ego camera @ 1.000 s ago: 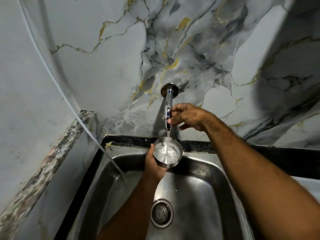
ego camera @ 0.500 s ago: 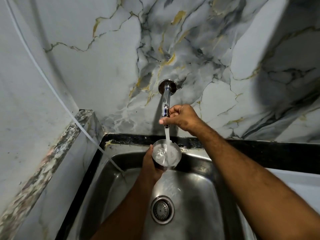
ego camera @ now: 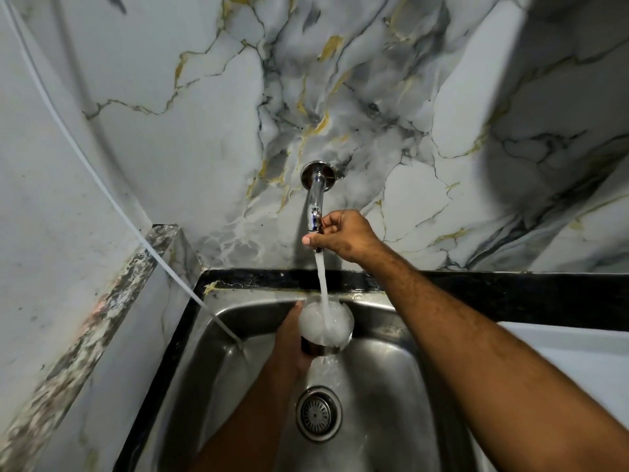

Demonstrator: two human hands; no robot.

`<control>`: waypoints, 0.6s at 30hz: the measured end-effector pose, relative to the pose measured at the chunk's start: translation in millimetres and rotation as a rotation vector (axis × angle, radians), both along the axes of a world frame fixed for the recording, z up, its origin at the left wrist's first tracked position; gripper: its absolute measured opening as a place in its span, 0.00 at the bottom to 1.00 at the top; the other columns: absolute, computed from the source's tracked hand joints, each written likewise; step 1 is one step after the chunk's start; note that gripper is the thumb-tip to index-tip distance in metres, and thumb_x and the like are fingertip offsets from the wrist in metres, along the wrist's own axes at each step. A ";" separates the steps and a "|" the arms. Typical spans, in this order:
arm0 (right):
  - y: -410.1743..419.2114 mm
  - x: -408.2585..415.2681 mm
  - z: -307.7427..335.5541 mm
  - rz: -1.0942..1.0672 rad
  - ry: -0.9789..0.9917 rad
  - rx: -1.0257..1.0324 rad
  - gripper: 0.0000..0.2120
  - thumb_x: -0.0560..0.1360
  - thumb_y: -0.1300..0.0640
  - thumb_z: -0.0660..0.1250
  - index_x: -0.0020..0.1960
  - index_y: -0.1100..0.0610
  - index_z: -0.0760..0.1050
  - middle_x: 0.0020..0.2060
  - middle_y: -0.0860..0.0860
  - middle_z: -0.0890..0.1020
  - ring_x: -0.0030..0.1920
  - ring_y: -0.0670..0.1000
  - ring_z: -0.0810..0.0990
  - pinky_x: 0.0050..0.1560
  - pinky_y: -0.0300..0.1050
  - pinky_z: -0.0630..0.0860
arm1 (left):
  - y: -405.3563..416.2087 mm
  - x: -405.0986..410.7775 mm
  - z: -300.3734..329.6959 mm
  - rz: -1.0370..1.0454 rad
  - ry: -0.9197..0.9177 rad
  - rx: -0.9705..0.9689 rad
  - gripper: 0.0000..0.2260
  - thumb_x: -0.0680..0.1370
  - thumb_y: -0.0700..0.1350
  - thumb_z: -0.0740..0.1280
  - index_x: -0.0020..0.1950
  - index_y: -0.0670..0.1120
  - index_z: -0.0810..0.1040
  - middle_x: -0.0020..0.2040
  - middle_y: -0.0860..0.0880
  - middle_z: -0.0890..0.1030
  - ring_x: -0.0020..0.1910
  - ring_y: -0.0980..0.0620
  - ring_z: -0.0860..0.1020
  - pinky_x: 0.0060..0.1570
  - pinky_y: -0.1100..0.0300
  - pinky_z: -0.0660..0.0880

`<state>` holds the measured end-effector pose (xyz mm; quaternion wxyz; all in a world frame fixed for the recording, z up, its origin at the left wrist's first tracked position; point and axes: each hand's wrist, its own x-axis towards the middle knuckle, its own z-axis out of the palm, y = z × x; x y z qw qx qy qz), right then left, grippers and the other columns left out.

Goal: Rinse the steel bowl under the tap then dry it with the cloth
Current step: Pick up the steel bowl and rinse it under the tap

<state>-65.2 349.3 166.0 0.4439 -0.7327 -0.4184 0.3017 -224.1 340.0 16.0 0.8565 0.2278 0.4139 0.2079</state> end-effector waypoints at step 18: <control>-2.7 -11.5 0.4 -0.019 -0.081 0.008 0.11 0.69 0.51 0.79 0.46 0.51 0.80 0.42 0.49 0.86 0.45 0.48 0.86 0.53 0.47 0.82 | 7.5 -14.9 0.5 -0.242 0.805 1.651 0.10 0.73 0.36 0.73 0.52 0.33 0.81 0.43 0.37 0.85 0.40 0.40 0.84 0.39 0.51 0.83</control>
